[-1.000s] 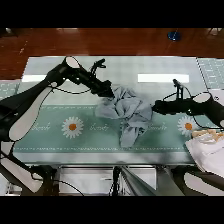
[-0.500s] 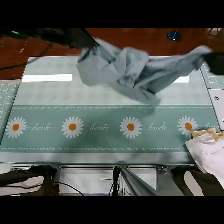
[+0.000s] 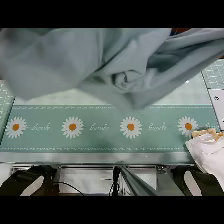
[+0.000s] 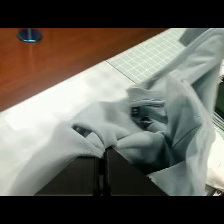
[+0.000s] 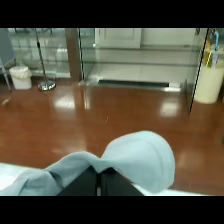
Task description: Fold the shirts.
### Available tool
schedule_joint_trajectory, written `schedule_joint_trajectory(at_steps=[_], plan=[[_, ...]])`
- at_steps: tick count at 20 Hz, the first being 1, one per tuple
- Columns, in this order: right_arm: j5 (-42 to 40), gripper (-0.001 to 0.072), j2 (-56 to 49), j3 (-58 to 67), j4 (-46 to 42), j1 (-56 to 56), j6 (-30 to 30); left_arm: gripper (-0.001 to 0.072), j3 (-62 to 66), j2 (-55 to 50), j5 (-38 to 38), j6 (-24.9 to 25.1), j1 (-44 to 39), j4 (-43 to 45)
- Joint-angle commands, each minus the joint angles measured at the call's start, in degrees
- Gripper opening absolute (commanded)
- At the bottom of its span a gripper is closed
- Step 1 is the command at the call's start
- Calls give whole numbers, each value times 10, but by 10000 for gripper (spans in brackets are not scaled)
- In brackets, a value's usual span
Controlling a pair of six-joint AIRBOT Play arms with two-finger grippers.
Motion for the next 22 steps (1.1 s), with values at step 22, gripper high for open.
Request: schedule_joint_trajectory(at_steps=[22], plan=[[82, 21, -402, -91, -183, 206, 85, 25, -529, -59, 197, 71, 1, 52]])
